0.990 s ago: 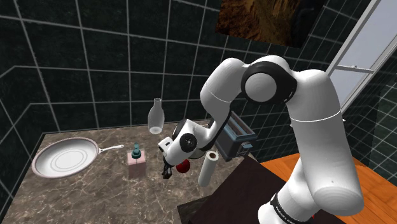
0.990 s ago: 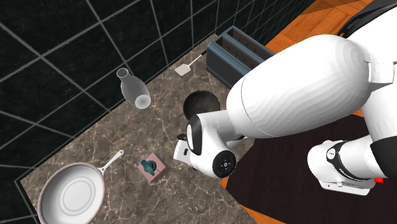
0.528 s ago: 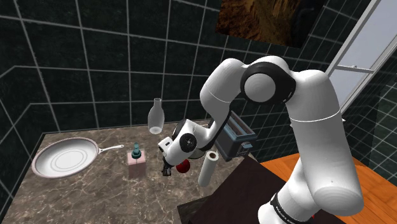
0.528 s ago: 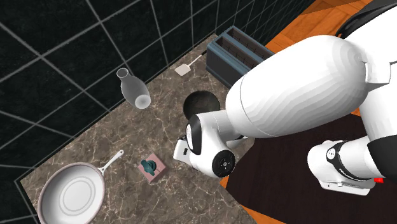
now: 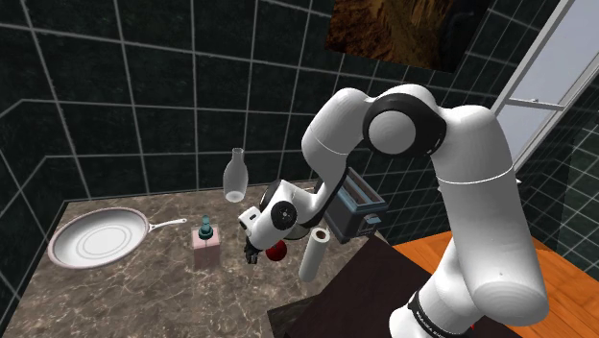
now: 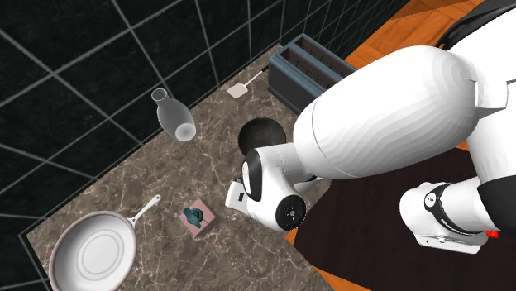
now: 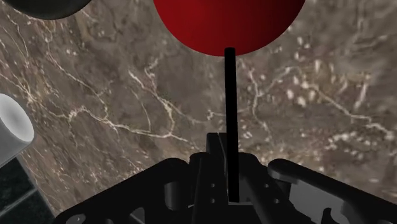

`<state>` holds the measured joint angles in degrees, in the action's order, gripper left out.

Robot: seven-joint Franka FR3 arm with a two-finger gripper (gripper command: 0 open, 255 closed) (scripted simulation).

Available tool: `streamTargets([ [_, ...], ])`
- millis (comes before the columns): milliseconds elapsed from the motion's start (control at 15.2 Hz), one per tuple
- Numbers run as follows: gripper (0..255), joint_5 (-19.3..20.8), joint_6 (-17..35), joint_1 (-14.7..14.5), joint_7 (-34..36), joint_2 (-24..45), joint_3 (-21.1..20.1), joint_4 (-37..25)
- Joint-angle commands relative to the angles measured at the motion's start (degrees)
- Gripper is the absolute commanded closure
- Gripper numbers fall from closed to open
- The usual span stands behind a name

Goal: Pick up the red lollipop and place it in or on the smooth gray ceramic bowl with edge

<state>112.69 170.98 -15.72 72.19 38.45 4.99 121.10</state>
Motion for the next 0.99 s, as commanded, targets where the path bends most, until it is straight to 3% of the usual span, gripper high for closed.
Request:
streamTargets([
  [0,255,0.0,0.0,0.0,0.0,0.0,0.0,0.0],
  [66,0,0.0,0.0,0.0,0.0,0.0,0.0,0.0],
  [132,0,11.45,4.56,5.62,6.57,-1.22,-3.18,-0.16],
  [198,0,23.47,7.99,14.29,12.78,-1.85,-9.7,-0.66],
  [264,0,33.83,10.99,25.07,16.57,-1.5,-18.29,-1.13],
  [330,0,40.97,14.27,36.26,16.69,0.13,-26.9,-1.67],
  [396,0,44.92,18.34,45.97,13.74,2.82,-33.65,-2.65],
  [462,0,47.38,23.33,53.3,10.02,6.07,-38.08,-4.42],
  [528,0,47.97,27.34,57.04,6.74,8.44,-39.79,-6.1],
  [924,0,47.11,25.28,53.73,5.74,12.61,-37.96,-8.91],
])
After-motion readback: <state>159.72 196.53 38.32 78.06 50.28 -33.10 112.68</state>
